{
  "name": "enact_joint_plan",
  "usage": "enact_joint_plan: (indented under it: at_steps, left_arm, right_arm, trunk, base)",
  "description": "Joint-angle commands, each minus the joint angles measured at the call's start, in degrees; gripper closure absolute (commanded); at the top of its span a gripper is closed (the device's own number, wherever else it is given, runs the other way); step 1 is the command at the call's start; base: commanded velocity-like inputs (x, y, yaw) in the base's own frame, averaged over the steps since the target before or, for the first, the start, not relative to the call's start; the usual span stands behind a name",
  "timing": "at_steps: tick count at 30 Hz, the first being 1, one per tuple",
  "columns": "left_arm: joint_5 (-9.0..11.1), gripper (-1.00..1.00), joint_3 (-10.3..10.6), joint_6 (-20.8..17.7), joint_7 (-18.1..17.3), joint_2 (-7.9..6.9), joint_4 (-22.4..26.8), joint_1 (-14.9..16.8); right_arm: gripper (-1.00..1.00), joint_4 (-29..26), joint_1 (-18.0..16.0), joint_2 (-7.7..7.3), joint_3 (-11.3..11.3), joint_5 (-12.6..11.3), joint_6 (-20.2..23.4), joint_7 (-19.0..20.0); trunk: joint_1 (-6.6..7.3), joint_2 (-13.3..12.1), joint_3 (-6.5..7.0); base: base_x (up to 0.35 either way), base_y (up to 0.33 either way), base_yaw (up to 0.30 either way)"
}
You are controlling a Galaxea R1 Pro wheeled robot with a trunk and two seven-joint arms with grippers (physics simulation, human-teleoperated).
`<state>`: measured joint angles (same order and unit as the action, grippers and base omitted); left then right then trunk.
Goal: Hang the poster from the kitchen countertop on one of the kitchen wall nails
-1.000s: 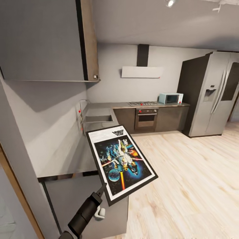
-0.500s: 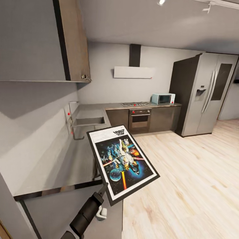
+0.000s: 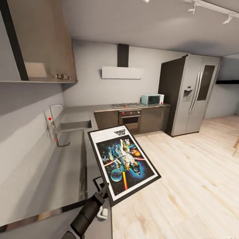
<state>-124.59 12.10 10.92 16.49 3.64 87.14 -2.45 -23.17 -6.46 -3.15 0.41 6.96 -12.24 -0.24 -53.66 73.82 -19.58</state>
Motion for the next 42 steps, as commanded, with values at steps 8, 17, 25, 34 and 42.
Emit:
enact_joint_plan:
  at_steps: [8,17,25,34,42]
  left_arm:
    - [-0.7,1.00,0.5,0.1,0.5,0.05,0.1,0.0]
    - [-0.7,1.00,1.8,-2.3,0.5,1.04,0.1,0.0]
    - [-0.7,1.00,2.1,-2.4,0.5,1.10,0.1,0.0]
    - [-0.7,1.00,2.2,-2.5,0.5,1.13,0.1,0.0]
    - [-0.7,1.00,2.3,-2.6,0.5,1.27,0.1,0.0]
  right_arm:
    - [-1.00,0.1,0.0,-0.01,0.0,0.4,-0.2,0.0]
    - [-1.00,0.1,0.0,-0.01,0.0,0.4,-0.2,0.0]
    - [-1.00,0.1,0.0,-0.01,0.0,0.4,-0.2,0.0]
    - [-1.00,0.1,0.0,-0.01,0.0,0.4,-0.2,0.0]
    - [-1.00,0.1,0.0,-0.01,0.0,0.4,-0.2,0.0]
  trunk:
    - [-0.01,0.0,0.01]
    - [-0.01,0.0,0.01]
    - [-0.01,0.0,0.08]
    - [-0.01,0.0,0.24]
    - [-0.01,0.0,0.40]
  base:
    - [0.027,-0.017,-0.058]
    - [0.000,-0.181,-0.093]
    - [0.000,-0.068,-0.286]
    - [0.000,-0.098,-0.299]
    - [0.000,-0.278,-0.294]
